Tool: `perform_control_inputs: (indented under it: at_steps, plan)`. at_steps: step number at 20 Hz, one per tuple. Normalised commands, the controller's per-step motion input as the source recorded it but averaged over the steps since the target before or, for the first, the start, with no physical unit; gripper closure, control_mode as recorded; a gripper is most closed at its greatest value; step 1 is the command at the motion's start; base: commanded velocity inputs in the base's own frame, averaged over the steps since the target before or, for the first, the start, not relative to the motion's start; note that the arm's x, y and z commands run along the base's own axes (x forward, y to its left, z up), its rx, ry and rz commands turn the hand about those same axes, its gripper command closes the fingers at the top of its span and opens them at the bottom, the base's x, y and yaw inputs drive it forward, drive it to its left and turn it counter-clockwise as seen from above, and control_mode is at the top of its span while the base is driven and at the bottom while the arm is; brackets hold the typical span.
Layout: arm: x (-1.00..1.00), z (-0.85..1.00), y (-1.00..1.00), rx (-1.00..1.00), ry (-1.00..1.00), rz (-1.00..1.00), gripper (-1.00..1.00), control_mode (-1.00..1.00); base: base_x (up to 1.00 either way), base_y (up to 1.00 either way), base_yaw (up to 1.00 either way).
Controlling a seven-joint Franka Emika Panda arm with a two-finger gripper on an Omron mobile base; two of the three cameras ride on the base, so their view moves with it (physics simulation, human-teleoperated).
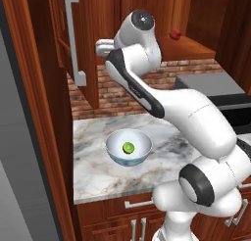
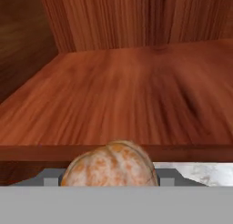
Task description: Open the cabinet. Pick the tangerine and kiwi from the cabinet and place them into the bowl. Then close the cabinet.
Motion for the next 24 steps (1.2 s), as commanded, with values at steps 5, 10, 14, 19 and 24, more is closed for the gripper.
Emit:
perform_control_inputs:
  at_steps: [5, 10, 14, 19, 24]
  plan:
    - [-1.00, -0.51, -0.68, 0.10, 0.00, -0.06, 1.00, -1.00, 0.00, 0.00, 0.00]
    - [-1.00, -0.70, -0.58, 0.06, 0.11, -0.05, 1.00, -1.00, 0.00, 0.00, 0.00]
    - [-0.87, -0.79, -0.33, 0.00, 0.18, -0.01, 1.00, -1.00, 0.00, 0.00, 0.00]
    - [-0.47, -0.68, -0.07, 0.00, 0.21, 0.00, 1.00, -1.00, 0.00, 0.00, 0.00]
    - [-0.08, -0.47, 0.00, 0.00, 0.13, 0.00, 1.00, -1.00, 0.00, 0.00, 0.00]
